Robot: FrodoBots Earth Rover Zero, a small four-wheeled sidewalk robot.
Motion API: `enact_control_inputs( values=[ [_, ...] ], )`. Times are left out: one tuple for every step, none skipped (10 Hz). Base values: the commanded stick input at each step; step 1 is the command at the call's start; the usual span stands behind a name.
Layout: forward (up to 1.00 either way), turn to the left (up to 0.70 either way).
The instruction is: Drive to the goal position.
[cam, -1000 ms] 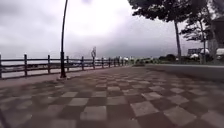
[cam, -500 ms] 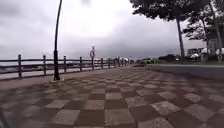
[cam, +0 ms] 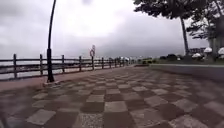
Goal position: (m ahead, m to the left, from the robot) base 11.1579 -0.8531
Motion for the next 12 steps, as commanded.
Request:
enact_control_inputs(
  values=[
    [1.00, 0.00],
    [1.00, 0.00],
    [1.00, 0.00],
    [1.00, 0.00],
    [1.00, 0.00],
    [1.00, 0.00],
    [1.00, 0.00],
    [1.00, 0.00],
    [1.00, 0.01],
    [1.00, 0.40],
    [1.00, 0.26],
    [1.00, 0.00]
  ],
)
